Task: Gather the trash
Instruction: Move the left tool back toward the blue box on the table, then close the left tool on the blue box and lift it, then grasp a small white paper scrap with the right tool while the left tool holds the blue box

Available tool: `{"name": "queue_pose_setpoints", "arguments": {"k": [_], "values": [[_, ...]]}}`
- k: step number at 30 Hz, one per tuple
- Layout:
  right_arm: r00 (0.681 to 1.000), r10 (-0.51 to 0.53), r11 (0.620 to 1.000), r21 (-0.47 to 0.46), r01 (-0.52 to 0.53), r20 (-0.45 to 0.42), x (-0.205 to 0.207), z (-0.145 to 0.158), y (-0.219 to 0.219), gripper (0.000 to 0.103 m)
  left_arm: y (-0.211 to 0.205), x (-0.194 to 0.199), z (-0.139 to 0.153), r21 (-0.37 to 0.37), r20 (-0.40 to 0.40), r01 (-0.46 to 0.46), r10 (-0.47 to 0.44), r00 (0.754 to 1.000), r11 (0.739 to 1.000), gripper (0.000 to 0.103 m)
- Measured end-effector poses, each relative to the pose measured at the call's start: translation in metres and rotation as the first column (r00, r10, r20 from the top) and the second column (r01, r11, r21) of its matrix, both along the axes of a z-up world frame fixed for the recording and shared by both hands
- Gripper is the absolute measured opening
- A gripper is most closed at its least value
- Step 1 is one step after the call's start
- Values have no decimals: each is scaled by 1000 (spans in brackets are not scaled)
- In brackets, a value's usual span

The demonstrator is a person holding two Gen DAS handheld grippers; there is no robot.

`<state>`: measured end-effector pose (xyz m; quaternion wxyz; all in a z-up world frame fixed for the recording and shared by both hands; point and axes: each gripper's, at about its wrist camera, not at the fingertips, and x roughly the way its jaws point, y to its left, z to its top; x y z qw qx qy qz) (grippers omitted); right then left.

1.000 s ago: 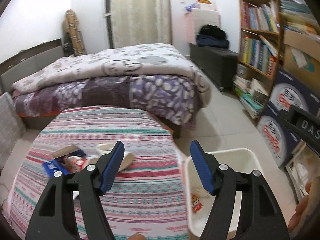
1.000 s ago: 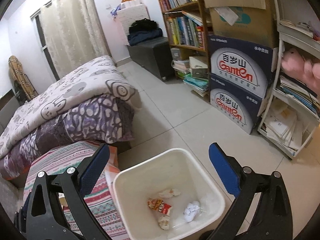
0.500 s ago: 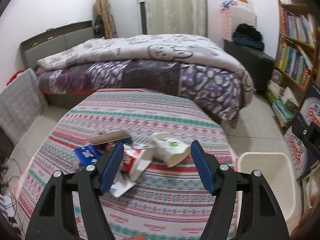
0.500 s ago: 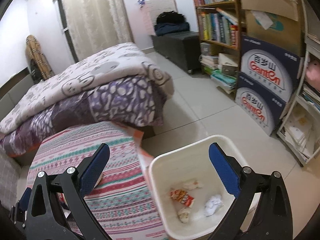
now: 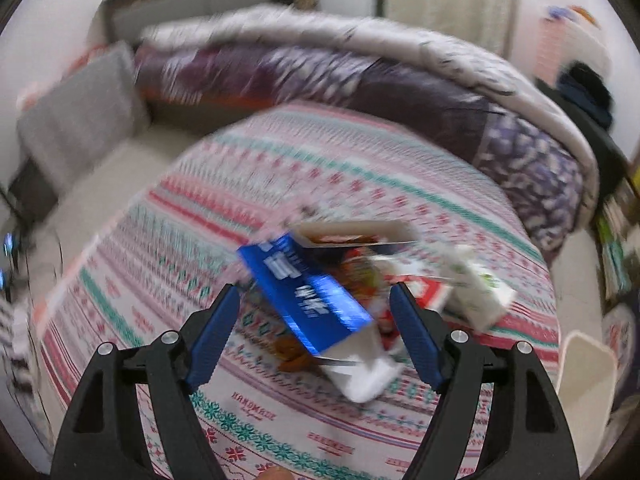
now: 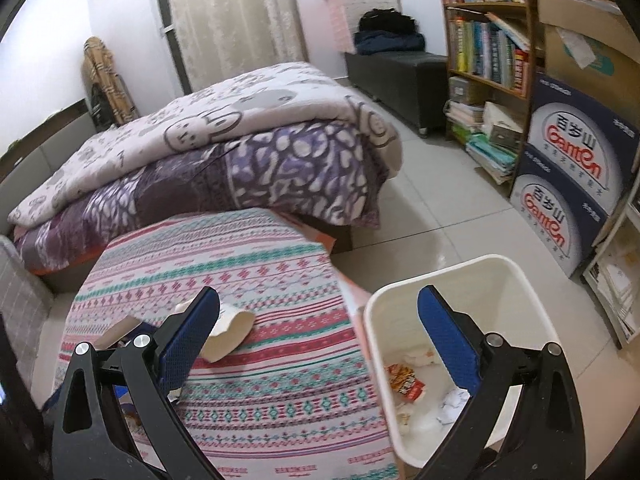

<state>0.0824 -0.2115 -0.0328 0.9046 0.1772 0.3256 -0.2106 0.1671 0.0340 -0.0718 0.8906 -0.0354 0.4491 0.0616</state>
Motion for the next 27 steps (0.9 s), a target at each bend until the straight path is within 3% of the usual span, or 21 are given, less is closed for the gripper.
{"name": "queue_pose_setpoints", "arguments": {"k": [4,8,10,13,16,22,24,27], "values": [[998,56,998,-4,-56,-18,8,-5,15,95,33,22,-28,-173,-145,-67,41,989,983,76],[993,110,994,18,-109,-31,16,-10,25,95,59,37,-50,-364,-216,-112,33,976,925,75],[990,132,990,47,-130,-42,21,-15,28,95,66,41,-56,-430,-224,-108,10,975,896,63],[984,166,984,84,-160,-63,28,-24,34,95,69,41,-56,-472,-225,-87,-25,974,877,39],[974,211,974,103,-202,-86,35,-33,44,95,72,35,-47,-476,-219,-68,-43,975,877,25],[940,323,945,88,-315,-110,45,-39,74,95,95,21,-25,-435,-196,-32,-60,979,900,20],[927,359,933,70,-353,-110,48,-38,86,95,105,15,-12,-384,-173,-20,-51,984,923,20],[900,421,907,25,-421,-113,54,-33,107,95,117,4,13,-229,-103,13,-38,994,973,19]]}}
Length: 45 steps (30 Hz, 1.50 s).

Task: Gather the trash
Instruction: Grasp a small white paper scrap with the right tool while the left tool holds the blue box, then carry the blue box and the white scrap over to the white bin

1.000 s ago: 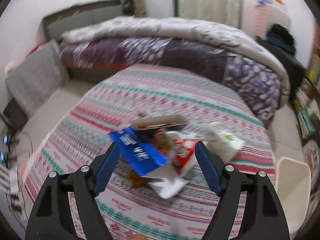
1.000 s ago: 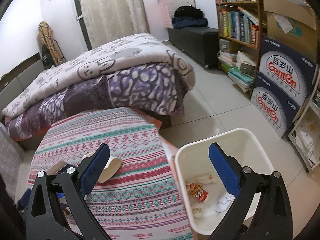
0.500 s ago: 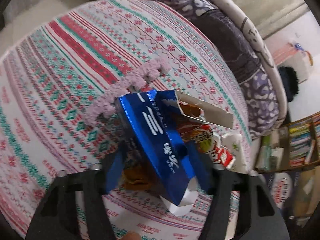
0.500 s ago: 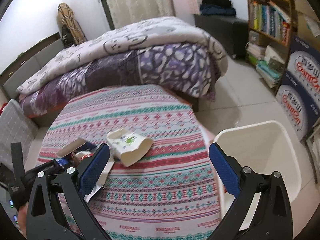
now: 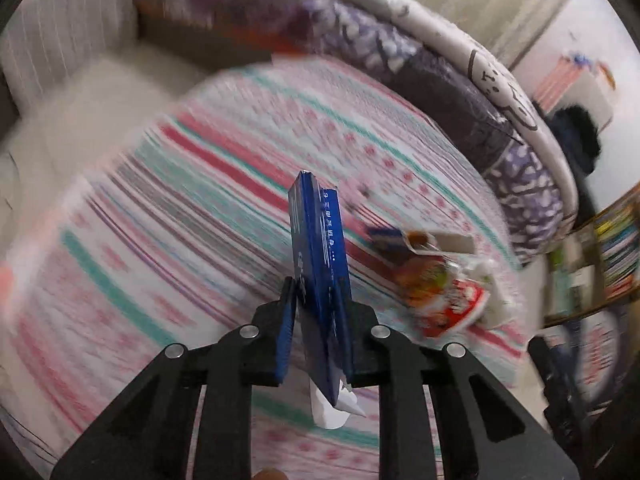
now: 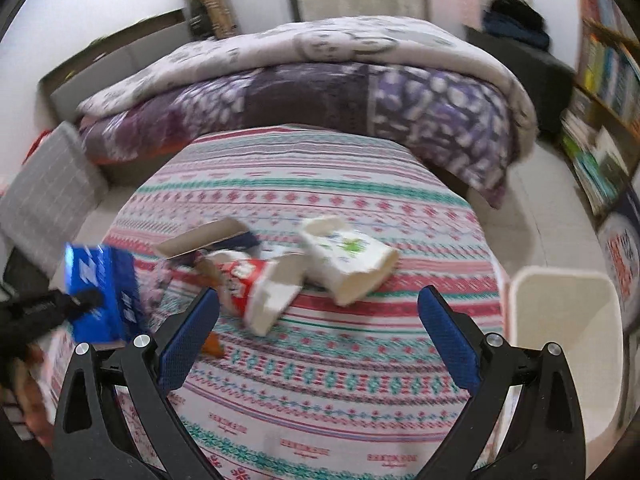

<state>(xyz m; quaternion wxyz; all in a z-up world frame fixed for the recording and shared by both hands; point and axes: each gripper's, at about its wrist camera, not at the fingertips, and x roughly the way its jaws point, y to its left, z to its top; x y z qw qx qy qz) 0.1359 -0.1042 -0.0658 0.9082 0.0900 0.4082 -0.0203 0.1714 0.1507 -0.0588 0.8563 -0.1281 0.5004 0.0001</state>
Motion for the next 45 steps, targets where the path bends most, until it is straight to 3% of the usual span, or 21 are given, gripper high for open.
{"name": "queue_pose_setpoints", "arguments": {"k": [2,5,8,11,14,19,22,24,27,36,40,45], "values": [[997,69,996,-60,-68,22,5,5,18,95,10,-7,14,67,38,17,-20,999,998,19],[975,220,956,-208,-209,33,14,8,54,95,29,-16,28,85,66,20,-26,998,996,19],[933,360,879,-339,-335,11,27,6,85,95,47,-20,34,55,66,4,-7,998,998,19],[878,474,776,-444,-449,-59,47,2,114,95,56,-19,36,25,63,-6,5,998,1000,19],[841,524,681,-527,-508,-133,64,-3,134,95,61,-18,39,19,71,-10,9,997,1000,20],[771,574,549,-570,-612,-275,92,-18,159,92,65,-10,37,-8,52,-20,21,998,1000,20],[726,574,494,-547,-676,-378,104,-35,168,69,67,-7,35,-6,45,-29,29,999,1000,20],[705,571,518,-482,-706,-419,111,-43,168,35,70,-5,34,-7,42,-33,33,999,999,20],[718,570,579,-425,-696,-400,118,-43,165,22,72,-3,33,-4,40,-39,39,998,999,20],[845,516,797,-285,-533,-137,114,5,151,10,70,-5,44,21,102,-53,51,993,998,20],[881,473,859,-222,-462,-3,98,28,151,10,67,-7,54,85,171,-89,73,982,992,20],[891,437,893,-172,-415,122,73,50,158,10,71,-13,64,116,241,-148,117,963,982,20]]}}
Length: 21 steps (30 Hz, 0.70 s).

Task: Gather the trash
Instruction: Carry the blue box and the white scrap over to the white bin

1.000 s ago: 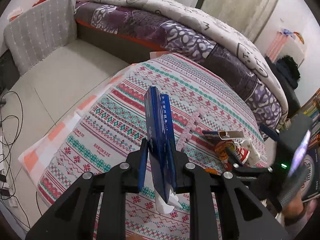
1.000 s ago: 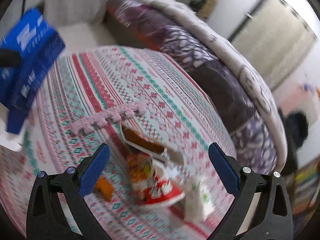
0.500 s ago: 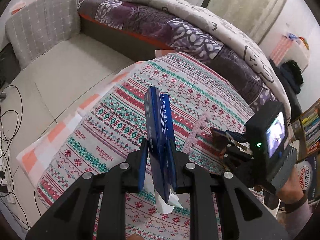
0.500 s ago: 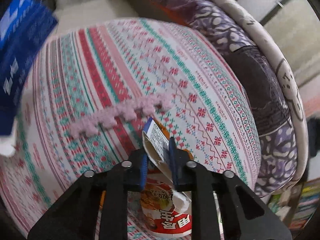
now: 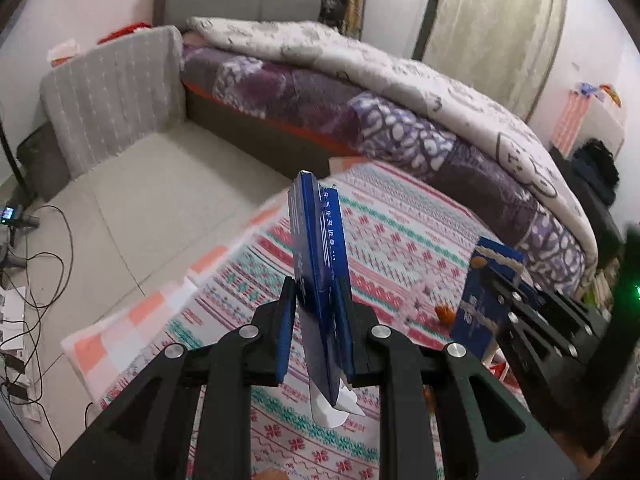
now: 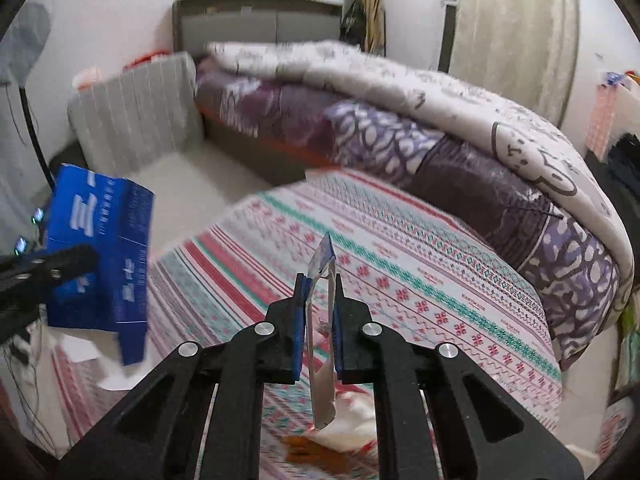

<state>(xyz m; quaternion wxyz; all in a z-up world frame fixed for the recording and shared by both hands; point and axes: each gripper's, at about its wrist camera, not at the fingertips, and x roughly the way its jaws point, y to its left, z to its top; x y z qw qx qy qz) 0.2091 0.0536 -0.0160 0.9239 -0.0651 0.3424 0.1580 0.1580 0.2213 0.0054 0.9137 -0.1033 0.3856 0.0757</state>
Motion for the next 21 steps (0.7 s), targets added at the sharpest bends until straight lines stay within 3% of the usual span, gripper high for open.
{"name": "queue_pose_setpoints", "arguments": {"k": [4,10,21], "values": [[998,-42,997,67,39,41,-19,11,1,10,-1,-10,11,83,81,-58,51,995,995,20],[990,-117,985,134,106,79,-44,20,-8,10,-5,-20,20,140,150,-96,75,986,985,20],[983,-170,969,196,153,73,-58,14,-32,10,-23,-23,17,189,157,-85,56,986,978,20]]}}
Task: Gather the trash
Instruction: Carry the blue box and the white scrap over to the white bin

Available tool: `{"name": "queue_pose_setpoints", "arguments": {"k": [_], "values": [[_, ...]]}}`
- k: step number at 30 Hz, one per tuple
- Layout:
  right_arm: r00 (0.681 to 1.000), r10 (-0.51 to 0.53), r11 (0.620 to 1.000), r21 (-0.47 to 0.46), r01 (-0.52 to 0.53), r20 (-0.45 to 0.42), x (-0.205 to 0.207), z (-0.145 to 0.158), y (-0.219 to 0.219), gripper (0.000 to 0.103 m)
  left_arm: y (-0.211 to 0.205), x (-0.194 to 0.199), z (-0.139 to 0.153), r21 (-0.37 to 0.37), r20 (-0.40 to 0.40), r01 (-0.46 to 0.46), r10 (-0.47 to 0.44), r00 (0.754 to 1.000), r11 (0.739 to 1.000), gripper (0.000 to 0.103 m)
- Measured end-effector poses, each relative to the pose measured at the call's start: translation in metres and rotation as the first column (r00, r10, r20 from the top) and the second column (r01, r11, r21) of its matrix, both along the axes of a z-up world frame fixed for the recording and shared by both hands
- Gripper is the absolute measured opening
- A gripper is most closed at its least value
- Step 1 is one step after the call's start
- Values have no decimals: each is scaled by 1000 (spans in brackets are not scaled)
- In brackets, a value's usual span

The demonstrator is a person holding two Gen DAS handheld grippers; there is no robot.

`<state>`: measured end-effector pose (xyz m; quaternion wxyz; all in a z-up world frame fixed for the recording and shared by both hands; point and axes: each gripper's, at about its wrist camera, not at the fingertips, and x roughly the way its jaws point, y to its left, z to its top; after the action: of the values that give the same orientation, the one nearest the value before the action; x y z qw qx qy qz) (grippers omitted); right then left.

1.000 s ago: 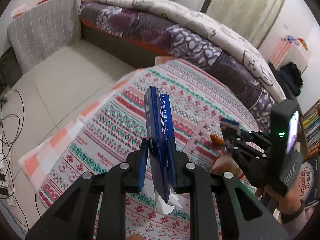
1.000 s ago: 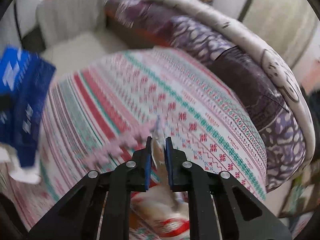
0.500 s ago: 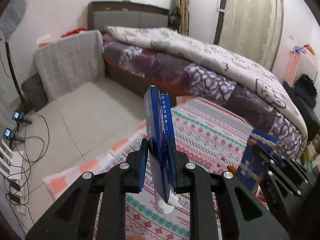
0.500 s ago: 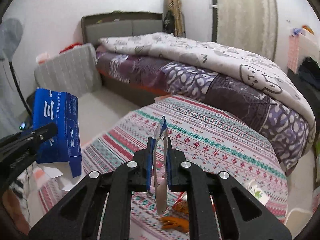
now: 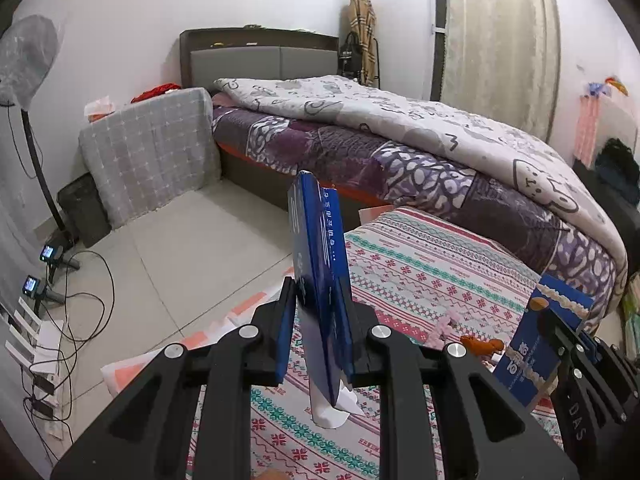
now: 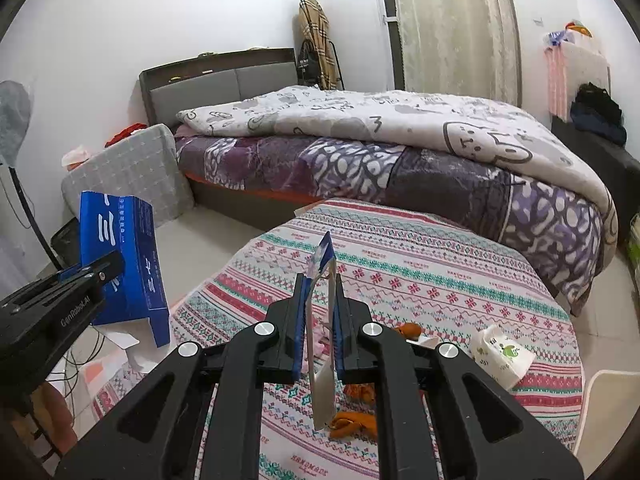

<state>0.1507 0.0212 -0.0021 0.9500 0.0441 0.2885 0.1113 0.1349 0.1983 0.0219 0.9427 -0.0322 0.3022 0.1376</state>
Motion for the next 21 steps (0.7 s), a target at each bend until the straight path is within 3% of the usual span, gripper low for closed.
{"name": "queue_pose_setpoints", "arguments": {"k": [21], "values": [[996,-83,996,17,82,35,-26,19,-50,10,-56,-9,22,25,52,75,-77,996,997,20]]}}
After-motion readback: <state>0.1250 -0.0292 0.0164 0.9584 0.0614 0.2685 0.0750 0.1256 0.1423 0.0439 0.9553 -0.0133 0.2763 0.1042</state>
